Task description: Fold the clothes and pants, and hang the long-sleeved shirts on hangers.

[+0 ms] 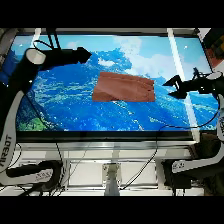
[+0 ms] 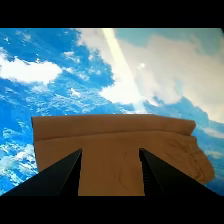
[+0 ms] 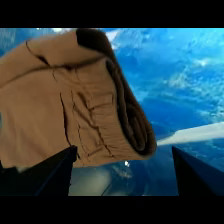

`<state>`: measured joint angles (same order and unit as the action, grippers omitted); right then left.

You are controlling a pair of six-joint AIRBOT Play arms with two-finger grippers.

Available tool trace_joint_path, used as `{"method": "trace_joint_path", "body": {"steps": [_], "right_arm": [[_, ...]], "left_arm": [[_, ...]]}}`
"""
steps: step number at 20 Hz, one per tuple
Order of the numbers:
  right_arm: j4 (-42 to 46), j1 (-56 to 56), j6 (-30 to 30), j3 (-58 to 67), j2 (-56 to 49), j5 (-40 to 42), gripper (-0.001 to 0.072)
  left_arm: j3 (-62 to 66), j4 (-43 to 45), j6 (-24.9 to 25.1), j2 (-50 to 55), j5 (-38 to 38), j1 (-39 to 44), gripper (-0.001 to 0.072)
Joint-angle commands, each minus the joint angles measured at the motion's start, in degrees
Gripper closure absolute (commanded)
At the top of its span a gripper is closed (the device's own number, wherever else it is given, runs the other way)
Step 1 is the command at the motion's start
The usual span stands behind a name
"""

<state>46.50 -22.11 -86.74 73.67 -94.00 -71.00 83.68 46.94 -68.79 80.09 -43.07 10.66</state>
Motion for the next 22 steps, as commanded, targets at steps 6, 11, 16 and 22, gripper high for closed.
{"method": "trace_joint_path", "body": {"steps": [6, 11, 16, 22], "right_arm": [[-7.2, 2.4, 10.9, 3.1, -12.2, -5.7, 0.0017], [-7.2, 5.1, 7.7, 6.2, -15.5, -1.3, 0.0017], [-7.7, 7.6, 5.9, 6.2, -15.5, 1.6, 0.0034], [-9.4, 9.3, 4.7, 6.2, -15.5, 1.8, 0.0336]], "left_arm": [[0.1, -5.0, 1.1, -3.2, -6.1, -0.6, 0.0285], [0.1, -5.1, 1.1, -3.2, -6.3, -0.6, 0.0285], [0.1, -5.1, 1.1, -3.2, -6.3, -0.6, 0.0285], [0.1, -5.1, 1.1, -3.2, -6.3, -0.6, 0.0285]]}}
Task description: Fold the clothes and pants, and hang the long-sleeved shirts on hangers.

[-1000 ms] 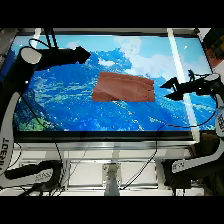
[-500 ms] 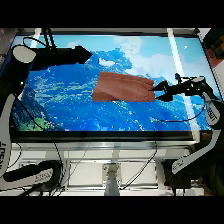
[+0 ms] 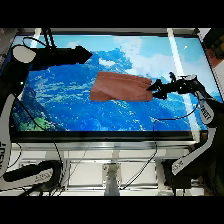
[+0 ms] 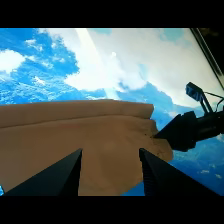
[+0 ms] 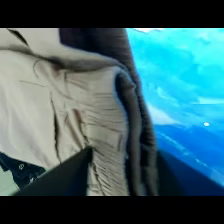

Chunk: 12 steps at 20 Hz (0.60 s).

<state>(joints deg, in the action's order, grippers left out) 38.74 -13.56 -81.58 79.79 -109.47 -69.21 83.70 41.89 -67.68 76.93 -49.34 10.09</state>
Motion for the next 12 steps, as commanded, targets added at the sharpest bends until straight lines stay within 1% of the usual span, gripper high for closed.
{"method": "trace_joint_path", "body": {"steps": [1, 2, 3, 7, 9, 12], "right_arm": [[-2.3, 0.9, -0.4, 0.1, 0.0, 0.0, 0.0423], [-3.0, 0.9, -0.4, 0.1, 0.1, -0.2, 0.0651], [-3.5, 0.6, -0.4, 0.1, 0.2, -0.3, 0.0696], [-2.2, -1.6, -1.0, 0.1, 4.1, -0.1, 0.0700], [2.7, -5.2, -4.5, 0.1, 7.2, -0.2, 0.0700], [11.0, -13.6, -5.3, 0.1, 12.0, -3.1, 0.0700]], "left_arm": [[0.0, 0.0, 0.0, 0.0, 0.0, -0.1, 0.0285], [0.0, 0.0, 0.0, 0.0, 0.0, -0.1, 0.0285], [0.0, 0.0, 0.0, 0.0, 0.0, -0.1, 0.0286], [0.0, 0.0, 0.0, 0.0, 0.0, -0.1, 0.0285], [0.0, 0.0, 0.0, 0.0, 0.0, -0.1, 0.0285], [0.0, 0.0, 0.0, 0.0, 0.0, -0.1, 0.0286]]}}
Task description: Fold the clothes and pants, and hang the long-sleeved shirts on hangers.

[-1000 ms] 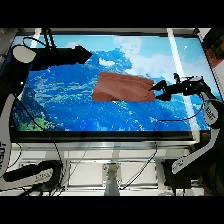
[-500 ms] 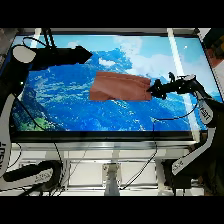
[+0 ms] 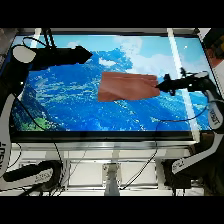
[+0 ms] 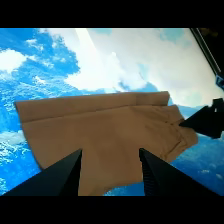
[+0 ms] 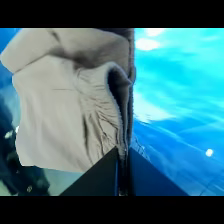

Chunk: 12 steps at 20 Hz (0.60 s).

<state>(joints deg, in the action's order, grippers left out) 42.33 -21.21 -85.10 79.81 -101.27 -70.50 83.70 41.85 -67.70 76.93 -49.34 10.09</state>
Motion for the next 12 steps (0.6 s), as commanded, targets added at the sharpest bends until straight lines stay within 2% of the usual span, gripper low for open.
{"method": "trace_joint_path", "body": {"steps": [1, 5, 12], "right_arm": [[10.0, -9.2, -2.0, 0.1, 5.2, -2.6, 0.0701], [17.6, -23.7, -2.6, 0.1, 9.2, -3.6, 0.0701], [20.1, -47.9, -2.5, 0.1, 11.7, -4.2, 0.0701]], "left_arm": [[0.0, 0.0, 0.0, 0.0, 0.0, -0.1, 0.0286], [0.0, -1.1, 0.0, 0.0, 0.0, -0.1, 0.0286], [0.0, -2.1, 0.0, 0.0, 0.0, 0.0, 0.0286]]}}
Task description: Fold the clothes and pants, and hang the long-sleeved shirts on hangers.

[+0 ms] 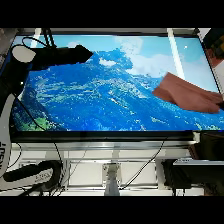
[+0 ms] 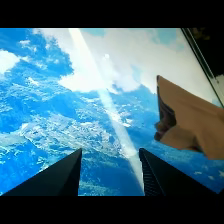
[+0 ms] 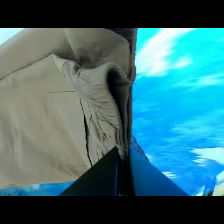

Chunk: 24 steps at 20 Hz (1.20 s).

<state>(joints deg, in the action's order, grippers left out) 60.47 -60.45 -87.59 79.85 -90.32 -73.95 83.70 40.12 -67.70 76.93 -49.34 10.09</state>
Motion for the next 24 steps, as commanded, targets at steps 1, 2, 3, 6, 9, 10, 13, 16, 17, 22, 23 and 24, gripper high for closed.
{"method": "trace_joint_path", "body": {"steps": [1, 2, 3, 6, 9, 10, 13, 16, 17, 22, 23, 24], "right_arm": [[3.7, -10.6, 0.0, 0.0, 0.8, -1.2, 0.0701], [6.1, -11.8, 0.0, 0.0, 0.8, -1.6, 0.0701], [9.1, -12.5, -0.1, 0.0, 0.8, -1.9, 0.0701], [19.2, -12.8, -4.4, 0.0, 0.8, -1.9, 0.0701], [23.0, -12.8, -7.5, 0.0, 0.8, -1.4, 0.0700], [22.7, -12.7, -7.5, 0.0, 0.8, -1.4, 0.0697], [20.9, -12.7, -7.5, 1.0, 0.7, -2.0, 0.0214], [18.8, -12.7, -7.5, 9.0, 0.7, -5.9, 0.0189], [15.3, -12.7, -7.5, 13.1, 0.7, -7.2, 0.0192], [-20.6, -5.8, -0.2, 22.9, 0.8, -10.5, 0.0697], [-23.7, -2.4, -0.1, 23.4, 0.8, -10.7, 0.0697], [-25.0, 2.1, 0.1, 23.7, 0.8, -10.9, 0.0697]], "left_arm": [[0.0, -0.3, 0.0, 0.0, 0.0, 0.0, 0.0286], [0.0, -0.3, 0.0, 0.0, 0.0, 0.0, 0.0286], [0.0, -0.3, 0.0, 0.0, 0.0, 0.0, 0.0286], [0.0, -0.3, 0.0, 0.0, 0.0, 0.1, 0.0286], [0.0, -0.3, 0.0, 0.0, 0.0, 0.4, 0.0286], [0.0, -0.3, 0.0, 0.0, 0.1, 0.5, 0.0286], [0.0, -0.3, 0.0, 0.0, 0.0, 0.6, 0.0286], [0.0, -0.3, 0.0, 0.0, 0.0, 0.6, 0.0285], [0.0, 0.0, 0.0, 0.0, 0.1, 0.5, 0.0286], [0.0, 8.7, 0.0, -0.2, -0.1, -1.5, 0.0697], [0.0, 9.1, 0.0, -0.3, -1.5, -3.4, 0.0698], [0.0, 9.2, 0.0, -0.7, -3.5, -5.6, 0.0699]]}}
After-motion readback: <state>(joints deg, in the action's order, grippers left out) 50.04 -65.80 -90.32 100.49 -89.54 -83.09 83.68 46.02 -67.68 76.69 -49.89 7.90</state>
